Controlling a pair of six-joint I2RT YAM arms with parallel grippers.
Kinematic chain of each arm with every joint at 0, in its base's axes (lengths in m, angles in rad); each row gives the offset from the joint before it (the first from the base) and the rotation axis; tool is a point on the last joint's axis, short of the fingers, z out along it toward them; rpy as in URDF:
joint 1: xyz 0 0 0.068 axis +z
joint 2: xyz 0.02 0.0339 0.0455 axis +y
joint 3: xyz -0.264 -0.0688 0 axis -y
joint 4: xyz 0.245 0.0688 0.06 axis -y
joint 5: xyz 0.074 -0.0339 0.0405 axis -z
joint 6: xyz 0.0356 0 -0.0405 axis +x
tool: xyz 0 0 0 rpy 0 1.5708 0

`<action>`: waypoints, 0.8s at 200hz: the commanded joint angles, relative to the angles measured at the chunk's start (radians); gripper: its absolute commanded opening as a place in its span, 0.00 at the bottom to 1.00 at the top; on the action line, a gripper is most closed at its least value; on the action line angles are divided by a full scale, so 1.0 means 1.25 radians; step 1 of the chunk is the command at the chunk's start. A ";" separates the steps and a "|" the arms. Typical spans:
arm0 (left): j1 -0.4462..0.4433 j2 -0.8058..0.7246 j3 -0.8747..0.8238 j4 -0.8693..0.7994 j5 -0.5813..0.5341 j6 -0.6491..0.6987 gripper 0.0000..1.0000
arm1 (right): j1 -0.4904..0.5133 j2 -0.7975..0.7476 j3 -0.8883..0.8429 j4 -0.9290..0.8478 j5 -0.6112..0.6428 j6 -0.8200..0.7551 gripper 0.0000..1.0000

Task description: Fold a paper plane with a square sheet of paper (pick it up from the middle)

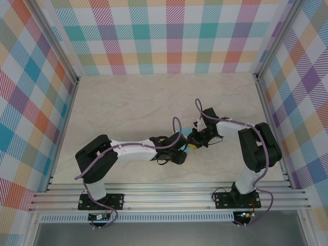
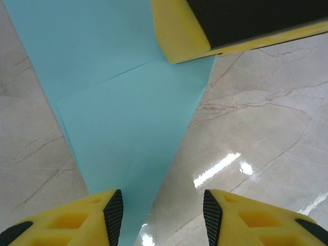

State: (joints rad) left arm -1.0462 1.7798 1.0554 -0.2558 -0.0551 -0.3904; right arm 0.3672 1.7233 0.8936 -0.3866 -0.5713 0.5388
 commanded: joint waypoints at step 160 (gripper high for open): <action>-0.009 0.019 0.007 0.005 -0.051 0.065 0.43 | 0.004 -0.010 0.015 -0.013 -0.006 0.006 0.15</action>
State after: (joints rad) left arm -1.0462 1.7901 1.0500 -0.2344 -0.0765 -0.3267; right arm 0.3672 1.7233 0.8936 -0.3866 -0.5682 0.5419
